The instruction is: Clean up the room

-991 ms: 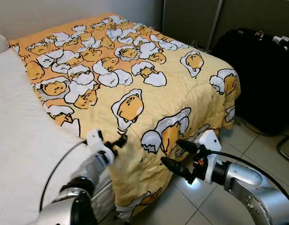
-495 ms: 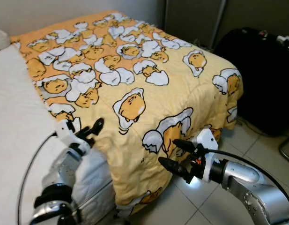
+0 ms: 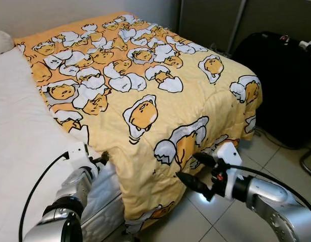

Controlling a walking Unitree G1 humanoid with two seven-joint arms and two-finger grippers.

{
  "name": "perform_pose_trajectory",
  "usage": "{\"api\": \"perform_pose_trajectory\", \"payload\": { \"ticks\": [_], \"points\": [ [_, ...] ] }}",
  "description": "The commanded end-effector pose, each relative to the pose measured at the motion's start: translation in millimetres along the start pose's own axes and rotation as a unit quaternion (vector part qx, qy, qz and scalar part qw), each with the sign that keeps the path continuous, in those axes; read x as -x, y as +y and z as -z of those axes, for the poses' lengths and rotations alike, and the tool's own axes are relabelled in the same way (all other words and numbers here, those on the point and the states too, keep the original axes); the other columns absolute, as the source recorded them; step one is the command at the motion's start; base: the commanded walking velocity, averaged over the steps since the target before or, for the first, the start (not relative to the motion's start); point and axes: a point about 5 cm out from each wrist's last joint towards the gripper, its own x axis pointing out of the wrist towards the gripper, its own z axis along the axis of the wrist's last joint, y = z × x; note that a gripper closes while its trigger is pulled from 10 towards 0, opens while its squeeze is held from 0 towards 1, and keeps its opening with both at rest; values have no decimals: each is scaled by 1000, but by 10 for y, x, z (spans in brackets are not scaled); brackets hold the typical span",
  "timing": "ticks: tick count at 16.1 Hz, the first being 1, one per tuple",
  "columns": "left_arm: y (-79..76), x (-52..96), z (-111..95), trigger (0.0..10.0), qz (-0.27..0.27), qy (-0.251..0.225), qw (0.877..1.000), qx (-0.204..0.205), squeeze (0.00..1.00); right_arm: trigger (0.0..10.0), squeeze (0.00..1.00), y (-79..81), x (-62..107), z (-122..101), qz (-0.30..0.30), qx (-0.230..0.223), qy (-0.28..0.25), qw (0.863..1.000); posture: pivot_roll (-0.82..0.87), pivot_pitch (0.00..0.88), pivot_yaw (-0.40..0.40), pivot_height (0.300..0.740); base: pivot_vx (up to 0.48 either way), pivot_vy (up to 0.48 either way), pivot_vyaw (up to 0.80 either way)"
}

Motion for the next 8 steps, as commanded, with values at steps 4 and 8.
{"api": "perform_pose_trajectory", "payload": {
  "ticks": [4,8],
  "points": [
    [-171,-29,39,10000,3,8,1000,-22,1000,10000,0,3,4,-24,12,15,10,1000,-176,0,37,740,0,0,0],
    [-509,-29,178,10000,85,33,995,33,0,10000,0,90,8,-50,-9,11,5,1000,-197,2,47,740,0,0,0]
  ]
}}
